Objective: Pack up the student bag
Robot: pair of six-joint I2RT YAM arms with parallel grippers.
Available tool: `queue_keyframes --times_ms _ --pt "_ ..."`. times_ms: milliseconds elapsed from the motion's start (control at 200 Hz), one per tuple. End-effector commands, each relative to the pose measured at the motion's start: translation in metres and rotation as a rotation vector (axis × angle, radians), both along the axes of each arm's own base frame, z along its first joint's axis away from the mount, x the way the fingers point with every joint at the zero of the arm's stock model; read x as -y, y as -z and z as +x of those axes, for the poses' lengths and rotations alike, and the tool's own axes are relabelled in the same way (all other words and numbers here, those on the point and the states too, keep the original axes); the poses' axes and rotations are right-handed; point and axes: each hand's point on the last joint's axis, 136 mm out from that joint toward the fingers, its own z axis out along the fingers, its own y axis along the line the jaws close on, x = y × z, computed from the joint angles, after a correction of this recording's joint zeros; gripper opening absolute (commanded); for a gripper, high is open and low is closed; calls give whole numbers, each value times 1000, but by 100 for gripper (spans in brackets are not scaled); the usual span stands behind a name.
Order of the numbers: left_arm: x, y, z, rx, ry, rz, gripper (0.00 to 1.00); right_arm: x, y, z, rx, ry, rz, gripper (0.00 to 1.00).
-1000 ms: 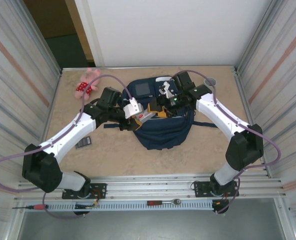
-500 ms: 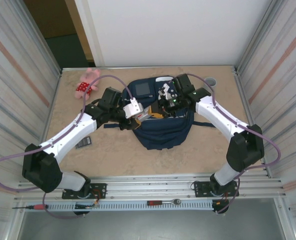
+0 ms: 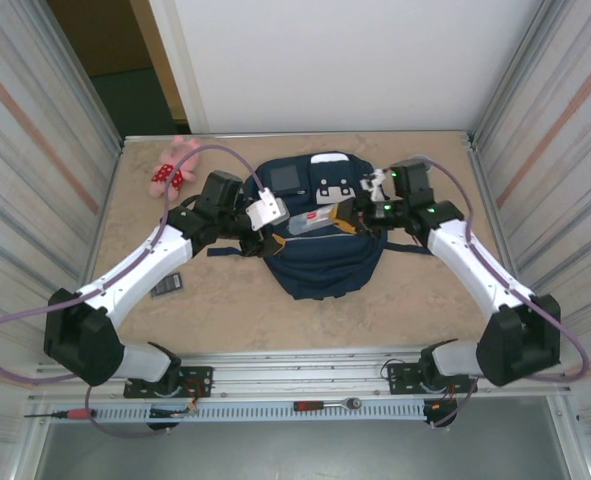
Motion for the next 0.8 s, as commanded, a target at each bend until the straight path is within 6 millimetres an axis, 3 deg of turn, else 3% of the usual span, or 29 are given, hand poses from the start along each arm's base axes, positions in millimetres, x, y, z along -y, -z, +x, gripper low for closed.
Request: queue_keyframes --times_ms 0,210,366,496,661,797 --pt "10 -28 -3 69 44 -51 68 32 -18 8 49 134 51 3" --pt "45 1 -24 61 220 7 76 98 -17 5 46 314 97 4" --pt "75 31 -37 31 340 53 81 131 -6 -4 26 425 72 4" --pt "92 50 -22 36 329 96 84 140 -3 -15 34 463 70 5" --pt "109 50 -9 35 332 69 86 139 2 -22 25 462 61 5" --pt "114 62 -3 37 326 104 90 139 2 -25 23 459 55 5"
